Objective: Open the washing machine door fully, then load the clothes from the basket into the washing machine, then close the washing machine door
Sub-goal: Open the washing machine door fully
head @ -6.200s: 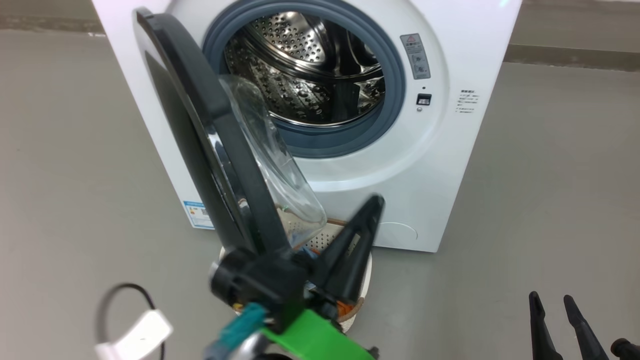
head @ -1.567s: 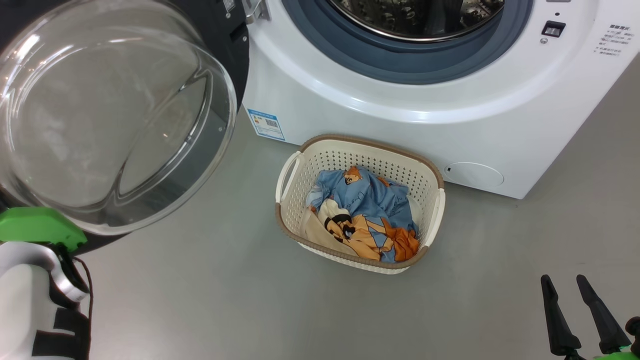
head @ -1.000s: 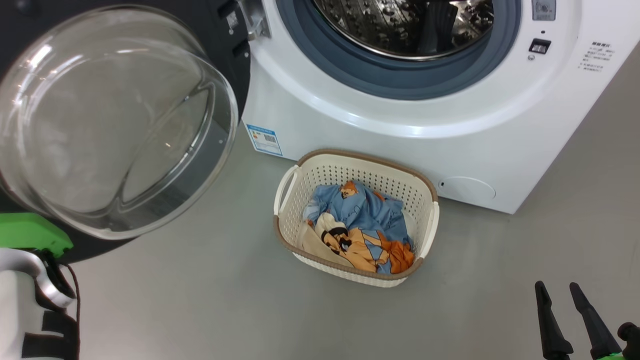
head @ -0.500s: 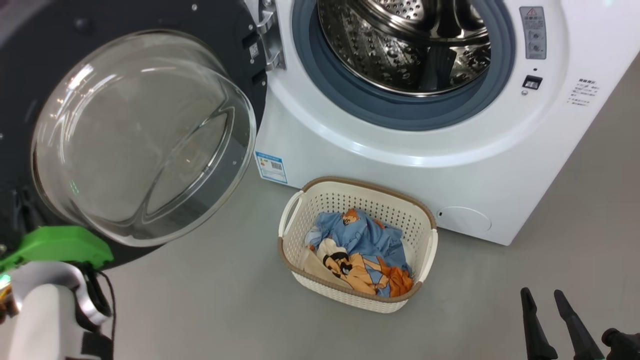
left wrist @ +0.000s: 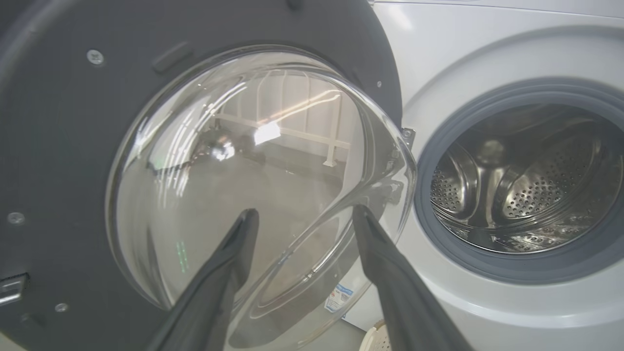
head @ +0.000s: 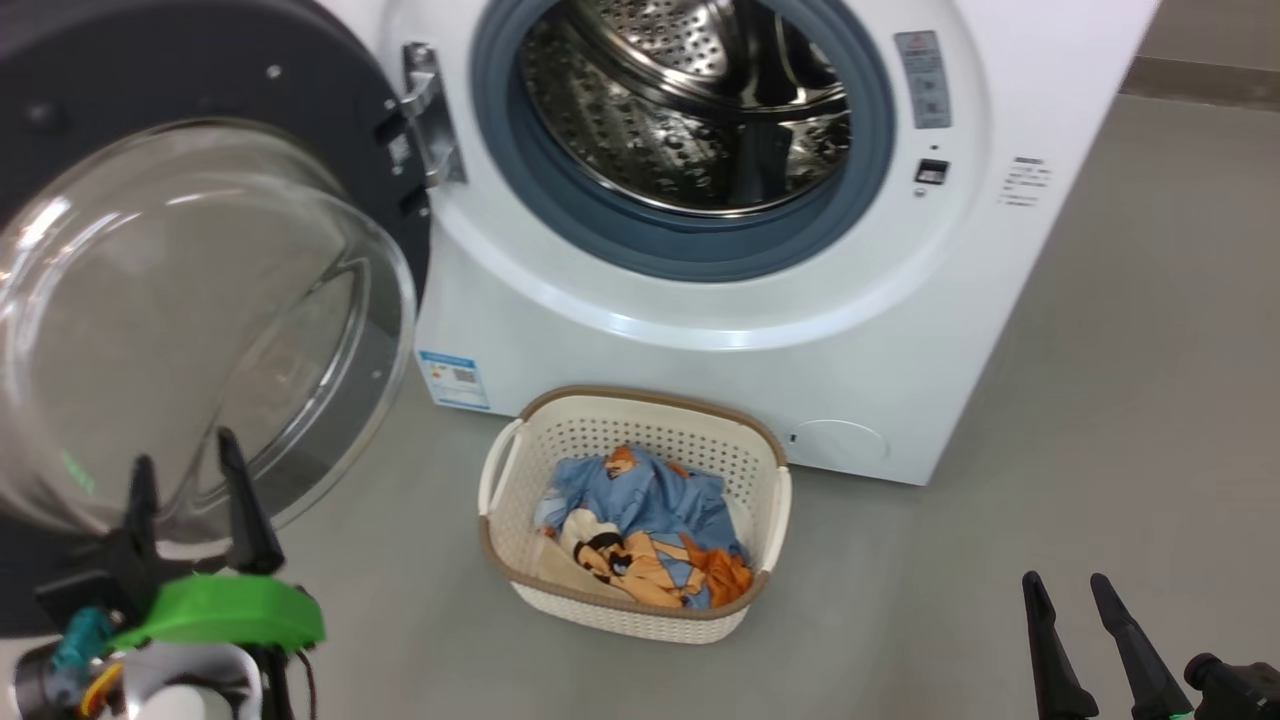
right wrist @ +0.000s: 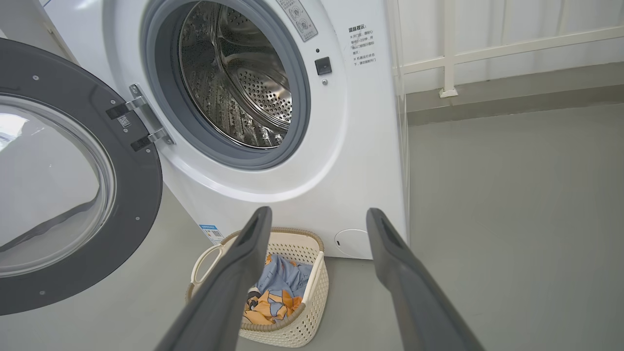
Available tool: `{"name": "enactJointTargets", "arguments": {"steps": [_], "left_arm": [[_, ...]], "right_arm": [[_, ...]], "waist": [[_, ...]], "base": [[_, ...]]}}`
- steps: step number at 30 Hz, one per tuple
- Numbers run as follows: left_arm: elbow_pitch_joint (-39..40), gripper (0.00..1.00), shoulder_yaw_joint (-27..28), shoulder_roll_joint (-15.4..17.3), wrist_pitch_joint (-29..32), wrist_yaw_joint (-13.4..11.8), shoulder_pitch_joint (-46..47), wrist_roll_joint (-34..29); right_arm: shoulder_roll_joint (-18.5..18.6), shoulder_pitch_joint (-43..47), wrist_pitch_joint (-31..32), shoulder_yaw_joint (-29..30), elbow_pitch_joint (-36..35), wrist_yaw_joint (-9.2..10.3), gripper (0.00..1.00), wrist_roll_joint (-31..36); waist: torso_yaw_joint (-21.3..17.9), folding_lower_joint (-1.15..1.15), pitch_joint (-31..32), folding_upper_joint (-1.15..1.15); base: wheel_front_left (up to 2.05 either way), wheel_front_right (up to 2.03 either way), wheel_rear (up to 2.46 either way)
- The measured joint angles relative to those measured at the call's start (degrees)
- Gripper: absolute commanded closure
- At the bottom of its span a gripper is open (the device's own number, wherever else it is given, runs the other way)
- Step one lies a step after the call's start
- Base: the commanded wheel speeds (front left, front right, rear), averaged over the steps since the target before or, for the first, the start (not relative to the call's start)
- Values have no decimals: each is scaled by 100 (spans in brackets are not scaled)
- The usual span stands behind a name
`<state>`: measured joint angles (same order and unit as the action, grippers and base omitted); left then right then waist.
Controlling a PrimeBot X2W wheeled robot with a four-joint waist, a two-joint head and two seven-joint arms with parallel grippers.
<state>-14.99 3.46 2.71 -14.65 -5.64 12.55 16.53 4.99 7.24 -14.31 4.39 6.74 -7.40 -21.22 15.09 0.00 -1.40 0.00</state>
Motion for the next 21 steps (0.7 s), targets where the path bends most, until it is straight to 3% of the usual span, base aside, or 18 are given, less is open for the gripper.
{"name": "enactJointTargets", "arguments": {"steps": [9,21], "left_arm": [[483,0,-287,-42,0,397,-636,-97],[632,0,-692,-45,1,645,-1413,-371]], "right_arm": [[57,0,0,-120,-135,0,0,148],[155,-1,0,-219,-277,0,0,468]], "waist": [[-611,0,35,0],[-1248,0,41,0]], "base": [[0,0,0],[0,0,0]]}}
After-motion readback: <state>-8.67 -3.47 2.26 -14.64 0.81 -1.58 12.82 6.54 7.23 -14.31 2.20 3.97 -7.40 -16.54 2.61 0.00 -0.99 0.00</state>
